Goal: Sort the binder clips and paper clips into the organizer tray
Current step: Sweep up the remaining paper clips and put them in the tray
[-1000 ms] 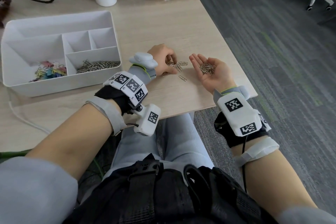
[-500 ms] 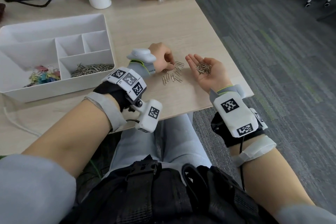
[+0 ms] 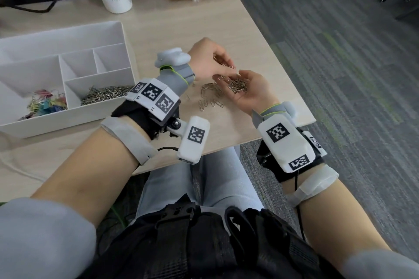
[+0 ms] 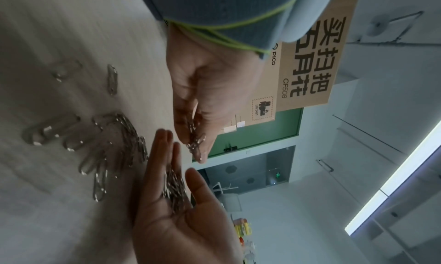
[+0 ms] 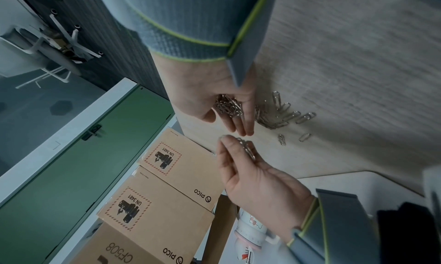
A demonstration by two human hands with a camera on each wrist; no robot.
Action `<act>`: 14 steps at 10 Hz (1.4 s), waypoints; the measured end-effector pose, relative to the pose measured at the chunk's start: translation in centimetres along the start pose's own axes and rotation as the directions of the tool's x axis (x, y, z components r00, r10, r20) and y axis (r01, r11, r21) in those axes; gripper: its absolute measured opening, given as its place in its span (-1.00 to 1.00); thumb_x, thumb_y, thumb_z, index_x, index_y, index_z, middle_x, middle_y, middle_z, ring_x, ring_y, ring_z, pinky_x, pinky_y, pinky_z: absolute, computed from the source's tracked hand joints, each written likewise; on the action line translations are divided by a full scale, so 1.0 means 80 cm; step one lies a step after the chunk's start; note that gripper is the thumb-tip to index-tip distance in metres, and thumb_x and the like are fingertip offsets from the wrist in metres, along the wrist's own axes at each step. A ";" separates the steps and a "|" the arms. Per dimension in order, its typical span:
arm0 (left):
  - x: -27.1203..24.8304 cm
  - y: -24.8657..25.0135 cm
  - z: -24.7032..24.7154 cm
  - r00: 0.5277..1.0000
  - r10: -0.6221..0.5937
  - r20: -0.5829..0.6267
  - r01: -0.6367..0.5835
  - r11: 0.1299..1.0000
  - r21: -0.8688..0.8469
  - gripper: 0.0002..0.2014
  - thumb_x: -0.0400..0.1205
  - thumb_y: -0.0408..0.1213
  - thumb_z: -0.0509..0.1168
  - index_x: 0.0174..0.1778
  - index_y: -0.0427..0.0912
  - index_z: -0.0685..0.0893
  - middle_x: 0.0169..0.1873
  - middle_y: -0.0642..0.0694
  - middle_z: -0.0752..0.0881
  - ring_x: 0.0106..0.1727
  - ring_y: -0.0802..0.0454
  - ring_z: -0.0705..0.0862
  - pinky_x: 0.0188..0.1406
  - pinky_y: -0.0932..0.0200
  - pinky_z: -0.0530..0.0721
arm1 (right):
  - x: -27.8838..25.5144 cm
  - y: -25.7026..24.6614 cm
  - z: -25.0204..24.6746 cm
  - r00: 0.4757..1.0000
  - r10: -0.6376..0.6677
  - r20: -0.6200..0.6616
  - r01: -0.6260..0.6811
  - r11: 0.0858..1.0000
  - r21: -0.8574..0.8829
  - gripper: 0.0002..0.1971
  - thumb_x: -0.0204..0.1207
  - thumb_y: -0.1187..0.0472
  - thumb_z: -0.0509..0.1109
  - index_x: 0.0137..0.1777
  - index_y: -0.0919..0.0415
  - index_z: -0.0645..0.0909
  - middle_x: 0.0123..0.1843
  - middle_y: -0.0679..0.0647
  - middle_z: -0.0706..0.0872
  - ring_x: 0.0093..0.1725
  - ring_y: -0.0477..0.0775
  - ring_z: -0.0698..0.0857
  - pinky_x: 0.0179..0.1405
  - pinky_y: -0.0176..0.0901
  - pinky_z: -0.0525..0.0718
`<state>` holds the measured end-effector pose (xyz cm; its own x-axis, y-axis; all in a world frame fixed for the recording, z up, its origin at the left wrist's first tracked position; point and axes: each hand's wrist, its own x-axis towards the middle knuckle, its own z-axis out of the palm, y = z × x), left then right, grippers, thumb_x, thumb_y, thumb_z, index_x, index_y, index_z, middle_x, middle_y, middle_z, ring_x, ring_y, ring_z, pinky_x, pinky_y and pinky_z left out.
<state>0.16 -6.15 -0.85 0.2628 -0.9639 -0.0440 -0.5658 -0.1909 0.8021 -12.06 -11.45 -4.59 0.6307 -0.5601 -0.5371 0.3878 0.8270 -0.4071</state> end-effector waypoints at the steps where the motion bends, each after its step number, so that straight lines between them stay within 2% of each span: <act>1: 0.006 0.013 0.010 0.998 0.046 0.039 -0.049 0.996 0.079 -0.86 0.37 -0.26 0.53 -0.18 -0.10 0.78 -0.20 -0.25 0.80 -0.22 0.00 0.69 0.03 0.03 0.69 | -0.002 0.002 0.008 1.000 0.003 0.013 -0.003 1.000 -0.020 -0.65 0.69 0.34 -0.03 -0.13 0.41 0.56 -0.39 0.33 0.75 -0.43 0.24 0.78 -0.44 0.00 0.76; 2: 0.011 0.022 0.016 0.992 0.096 0.083 -0.107 0.983 0.147 -0.85 0.38 -0.29 0.52 -0.16 -0.19 0.79 -0.19 -0.23 0.81 -0.21 -0.02 0.69 -0.02 0.13 0.65 | -0.007 0.000 0.014 0.999 0.011 0.041 -0.012 1.000 0.014 -0.63 0.69 0.38 -0.08 -0.23 0.35 0.51 -0.56 0.22 0.68 -0.60 0.10 0.69 -0.58 -0.19 0.70; 3: 0.012 0.026 0.017 0.984 0.118 0.133 -0.140 0.975 0.171 -0.87 0.38 -0.31 0.51 -0.18 -0.19 0.79 -0.18 -0.21 0.82 -0.11 -0.13 0.75 0.04 0.02 0.68 | -0.003 -0.003 0.011 0.999 -0.008 0.036 0.005 0.996 0.091 -0.43 0.69 0.40 -0.08 -0.50 0.39 0.58 -0.64 0.17 0.58 -0.68 0.06 0.58 -0.66 -0.27 0.60; 4: 0.012 0.029 0.013 0.973 0.169 0.156 -0.194 0.966 0.169 -0.87 0.39 -0.32 0.50 -0.16 -0.21 0.79 -0.20 -0.16 0.81 -0.14 -0.04 0.76 -0.03 0.19 0.70 | 0.007 -0.010 0.004 0.998 -0.010 0.056 0.006 0.998 0.067 -0.39 0.69 0.39 -0.06 -0.55 0.41 0.62 -0.60 0.20 0.61 -0.65 0.08 0.62 -0.65 -0.23 0.65; 5: 0.014 0.027 0.006 0.970 0.240 0.031 -0.242 0.961 0.137 -0.88 0.44 -0.33 0.43 -0.15 -0.23 0.78 -0.20 -0.06 0.75 -0.27 0.11 0.68 -0.18 0.44 0.58 | 0.000 -0.014 0.006 0.998 0.040 0.046 -0.045 0.994 0.104 -0.61 0.69 0.35 0.02 -0.21 0.53 0.59 -0.42 0.40 0.72 -0.48 0.31 0.76 -0.36 0.02 0.78; 6: 0.018 0.005 -0.001 0.964 0.157 -0.213 -0.133 0.984 0.123 -0.87 0.48 -0.34 0.36 -0.11 -0.14 0.78 -0.13 -0.01 0.76 -0.28 0.11 0.63 -0.06 0.27 0.62 | -0.007 -0.020 0.003 0.998 0.044 0.039 -0.050 0.983 0.176 -0.65 0.69 0.35 -0.01 -0.09 0.61 0.53 -0.34 0.52 0.71 -0.09 0.46 0.73 -0.18 0.16 0.66; 7: 0.013 -0.019 0.000 0.993 0.014 -0.119 0.011 0.978 0.209 -0.78 0.45 -0.22 0.44 0.01 -0.05 0.74 0.02 -0.05 0.76 -0.07 0.06 0.64 0.05 0.23 0.60 | -0.009 -0.026 -0.006 1.000 0.018 0.006 -0.019 0.978 0.208 -0.67 0.69 0.38 0.00 -0.08 0.59 0.53 -0.33 0.53 0.70 0.40 0.37 0.53 -0.13 0.19 0.66; 8: -0.001 -0.026 0.010 0.985 -0.050 0.163 -0.014 0.929 0.370 -0.40 0.21 0.10 0.57 0.12 -0.07 0.69 0.11 -0.12 0.68 0.13 -0.04 0.61 0.13 0.16 0.55 | -0.011 -0.030 -0.009 1.000 0.003 -0.004 -0.002 0.974 0.228 -0.68 0.69 0.39 0.00 -0.07 0.59 0.54 -0.22 0.51 0.68 0.46 0.34 0.49 0.05 0.27 0.60; 9: -0.007 -0.031 0.015 0.982 -0.041 0.184 -0.046 0.893 0.447 -0.31 0.01 0.33 0.42 -0.01 0.01 0.71 -0.01 -0.06 0.63 0.09 -0.05 0.58 0.13 0.00 0.61 | -0.015 -0.025 -0.009 1.000 0.003 -0.011 -0.001 0.978 0.207 -0.68 0.70 0.38 -0.03 -0.03 0.56 0.53 -0.07 0.46 0.65 0.46 0.34 0.50 0.24 0.05 0.58; 10: -0.013 -0.037 0.014 0.982 -0.025 0.186 -0.057 0.905 0.422 -0.47 0.16 0.21 0.47 -0.10 -0.09 0.73 -0.11 -0.11 0.64 -0.02 -0.08 0.59 0.06 -0.01 0.61 | -0.016 -0.020 -0.008 1.000 0.008 -0.018 -0.004 0.976 0.219 -0.67 0.70 0.38 -0.05 -0.01 0.58 0.52 0.22 0.44 0.63 0.46 0.35 0.50 0.43 0.05 0.50; 11: -0.023 -0.046 0.007 0.987 0.005 0.158 -0.072 0.904 0.422 -0.73 0.36 -0.09 0.52 -0.16 -0.18 0.74 -0.16 -0.14 0.65 -0.04 -0.15 0.63 0.04 -0.07 0.60 | -0.019 -0.015 -0.003 0.999 0.010 -0.035 -0.002 0.975 0.220 -0.65 0.71 0.37 -0.06 -0.01 0.58 0.51 0.43 0.38 0.53 0.45 0.35 0.50 0.48 0.07 0.45; 12: -0.033 -0.052 -0.007 0.990 0.009 0.139 -0.067 0.908 0.414 -0.66 0.36 0.04 0.46 -0.17 -0.17 0.76 -0.17 -0.16 0.69 -0.06 -0.12 0.64 0.04 -0.08 0.60 | -0.023 -0.006 0.003 0.999 0.021 -0.036 -0.013 0.975 0.222 -0.64 0.71 0.35 -0.07 -0.03 0.57 0.51 0.46 0.36 0.50 0.46 0.34 0.49 0.50 0.08 0.42; 13: -0.043 -0.057 -0.018 0.991 0.002 0.137 -0.061 0.900 0.432 -0.29 0.08 0.40 0.26 0.03 0.02 0.73 0.04 -0.07 0.69 0.10 -0.04 0.56 0.20 -0.05 0.54 | -0.025 -0.001 0.006 0.999 0.028 -0.044 -0.018 0.974 0.228 -0.63 0.72 0.34 -0.08 -0.03 0.58 0.51 0.46 0.35 0.50 0.47 0.34 0.48 0.51 0.09 0.40; 14: -0.054 -0.065 -0.020 0.981 -0.067 0.181 -0.028 0.878 0.479 -0.13 -0.08 0.40 0.31 0.17 0.12 0.66 0.22 -0.01 0.59 0.28 -0.05 0.48 0.28 -0.05 0.48 | -0.026 0.003 0.007 0.998 0.031 -0.051 -0.019 0.976 0.218 -0.62 0.72 0.34 -0.08 -0.02 0.59 0.51 0.45 0.36 0.51 0.46 0.34 0.49 0.50 0.09 0.41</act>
<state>3.20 -0.67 -3.84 0.1544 -0.9665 -0.2052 -0.8779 -0.2294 0.4202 -12.95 -10.07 -3.17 0.6073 -0.5358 -0.5866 0.5130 0.8282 -0.2254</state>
